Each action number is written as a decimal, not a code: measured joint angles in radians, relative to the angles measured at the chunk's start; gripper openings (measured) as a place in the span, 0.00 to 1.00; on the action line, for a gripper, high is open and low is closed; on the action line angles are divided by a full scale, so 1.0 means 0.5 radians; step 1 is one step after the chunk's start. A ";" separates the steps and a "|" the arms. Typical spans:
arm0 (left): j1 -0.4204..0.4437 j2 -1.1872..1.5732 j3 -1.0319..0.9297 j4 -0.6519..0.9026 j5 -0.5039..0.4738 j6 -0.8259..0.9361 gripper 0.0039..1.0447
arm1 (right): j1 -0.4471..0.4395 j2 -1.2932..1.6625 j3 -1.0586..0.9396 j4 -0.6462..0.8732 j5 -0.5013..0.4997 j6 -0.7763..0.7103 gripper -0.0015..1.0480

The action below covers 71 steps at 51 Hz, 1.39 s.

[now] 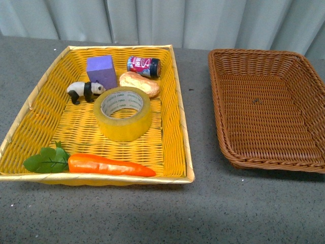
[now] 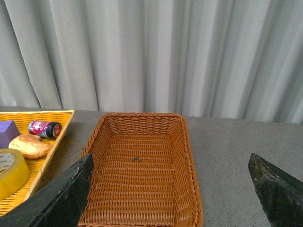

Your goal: Move tape to another basket

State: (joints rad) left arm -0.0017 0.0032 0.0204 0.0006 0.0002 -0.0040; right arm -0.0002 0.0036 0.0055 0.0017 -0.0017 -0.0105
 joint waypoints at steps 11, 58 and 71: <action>0.000 0.000 0.000 0.000 0.000 0.000 0.94 | 0.000 0.000 0.000 0.000 0.000 0.000 0.91; 0.000 0.000 0.000 0.000 0.000 0.000 0.94 | 0.000 0.000 0.000 0.000 0.000 0.000 0.91; 0.000 0.000 0.000 0.000 0.000 0.000 0.94 | 0.000 0.000 0.000 0.000 0.000 0.000 0.91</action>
State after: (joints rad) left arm -0.0017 0.0032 0.0204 0.0006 0.0002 -0.0040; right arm -0.0002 0.0036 0.0055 0.0017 -0.0017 -0.0105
